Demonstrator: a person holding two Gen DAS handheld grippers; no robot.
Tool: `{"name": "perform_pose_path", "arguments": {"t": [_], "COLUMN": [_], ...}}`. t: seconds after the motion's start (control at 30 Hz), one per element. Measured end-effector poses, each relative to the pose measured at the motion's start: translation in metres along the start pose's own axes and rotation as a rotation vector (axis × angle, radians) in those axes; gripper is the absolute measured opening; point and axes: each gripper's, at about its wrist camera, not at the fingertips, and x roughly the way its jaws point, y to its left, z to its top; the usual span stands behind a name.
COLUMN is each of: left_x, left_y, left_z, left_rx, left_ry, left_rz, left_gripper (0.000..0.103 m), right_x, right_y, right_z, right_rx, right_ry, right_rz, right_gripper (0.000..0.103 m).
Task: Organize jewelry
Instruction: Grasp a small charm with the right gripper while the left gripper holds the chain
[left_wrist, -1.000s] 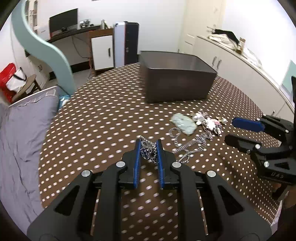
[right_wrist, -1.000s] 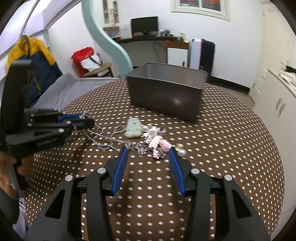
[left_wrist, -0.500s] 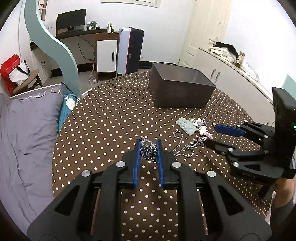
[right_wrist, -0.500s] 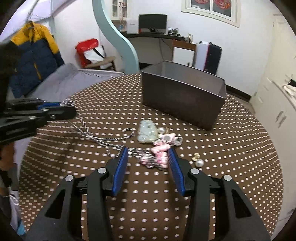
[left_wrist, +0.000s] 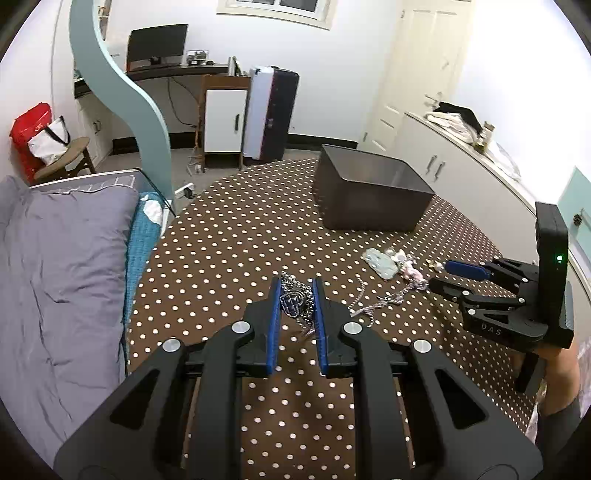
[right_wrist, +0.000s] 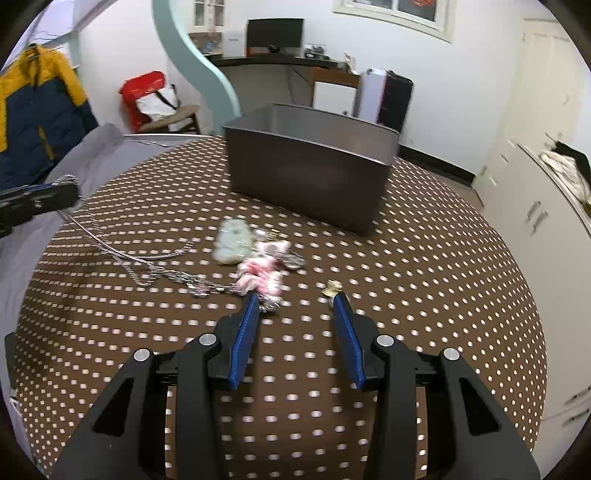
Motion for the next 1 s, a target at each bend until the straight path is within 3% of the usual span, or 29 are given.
{"name": "perform_pose_path", "arguments": {"t": [0.33, 0.5, 0.7, 0.8, 1.0], "left_x": [-0.005, -0.011, -0.011, -0.009, -0.013], "left_y": [-0.005, -0.006, -0.006, -0.01, -0.026], "left_z": [0.0, 0.0, 0.0, 0.001, 0.018], "left_rx": [0.007, 0.013, 0.012, 0.019, 0.047], "left_ry": [-0.003, -0.009, -0.003, 0.002, -0.022], "left_rz": [-0.01, -0.013, -0.023, -0.027, -0.068], "left_gripper": [0.016, 0.016, 0.016, 0.016, 0.016], "right_x": [0.003, 0.023, 0.03, 0.032, 0.016], "right_y": [0.048, 0.059, 0.044, 0.041, 0.022], "right_z": [0.009, 0.009, 0.013, 0.013, 0.015], "right_rx": [-0.165, -0.252, -0.238, -0.22, -0.083], "right_ry": [-0.003, 0.03, 0.044, 0.047, 0.003], "right_rz": [0.128, 0.103, 0.094, 0.125, 0.203], "right_gripper": [0.027, 0.027, 0.027, 0.01, 0.009]}}
